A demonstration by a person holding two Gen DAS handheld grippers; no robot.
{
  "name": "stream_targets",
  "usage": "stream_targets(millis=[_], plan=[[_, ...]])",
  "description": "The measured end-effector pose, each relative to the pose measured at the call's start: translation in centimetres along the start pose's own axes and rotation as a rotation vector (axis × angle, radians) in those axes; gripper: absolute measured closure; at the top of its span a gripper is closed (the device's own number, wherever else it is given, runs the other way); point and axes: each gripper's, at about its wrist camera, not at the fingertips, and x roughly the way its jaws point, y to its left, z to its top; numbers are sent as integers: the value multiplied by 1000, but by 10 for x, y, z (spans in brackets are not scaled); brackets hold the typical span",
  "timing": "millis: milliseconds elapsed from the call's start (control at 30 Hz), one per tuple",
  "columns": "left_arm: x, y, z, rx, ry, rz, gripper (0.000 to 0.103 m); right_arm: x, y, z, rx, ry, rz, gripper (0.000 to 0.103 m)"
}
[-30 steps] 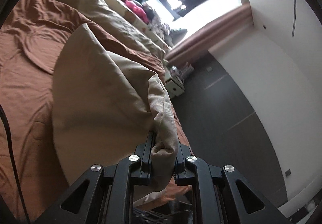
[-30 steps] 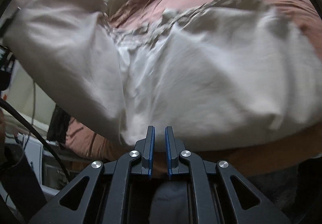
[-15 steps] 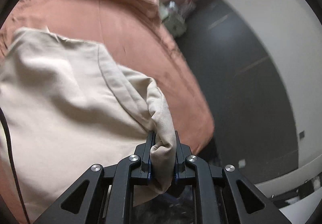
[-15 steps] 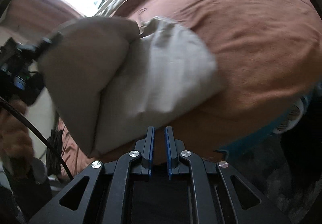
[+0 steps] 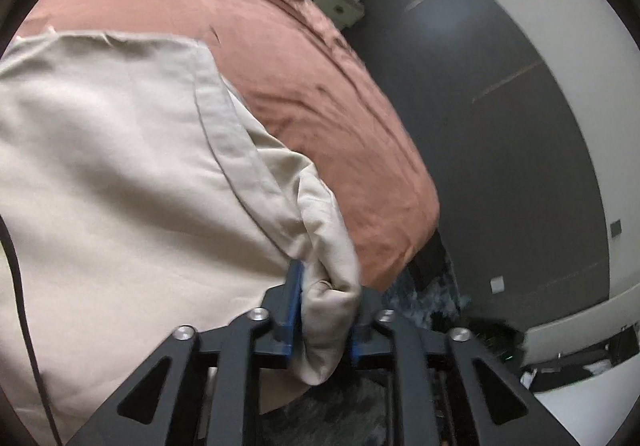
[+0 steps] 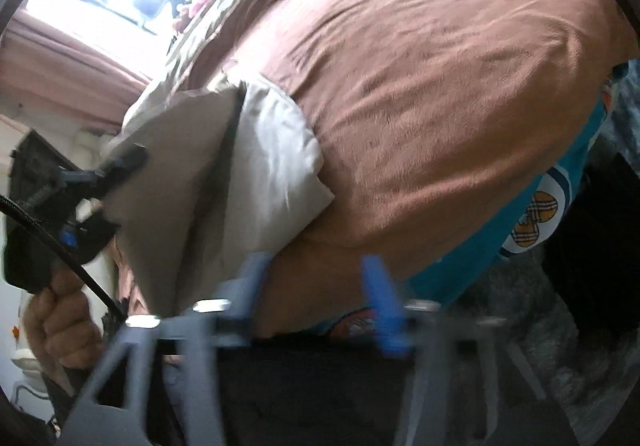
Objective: Fold large clothes
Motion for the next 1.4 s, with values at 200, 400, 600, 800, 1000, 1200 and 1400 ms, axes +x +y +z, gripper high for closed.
stream_targets(millis=[200,400,600,800,1000,1200,1400], plan=[[7,4,0,1,43,-28,32,1,8,6,-31,13,57,38],[-38,29,2,-16,-45,26,27,28,22,19,-55,33,135,38],[-98,84,-11,-79,-132,154,27,67,31,38,-60,63,156,38],[-146,153,-40,-179,-185,349,27,102,46,60,-125,120,173,38],[-156,201,-70,-284,-173,372,27,131,57,99,-207,219,168,42],[-150,214,-85,-320,-164,329,27,171,75,139,-307,378,162,43],[-129,210,-80,-305,-140,316,27,213,94,178,-375,453,105,53]])
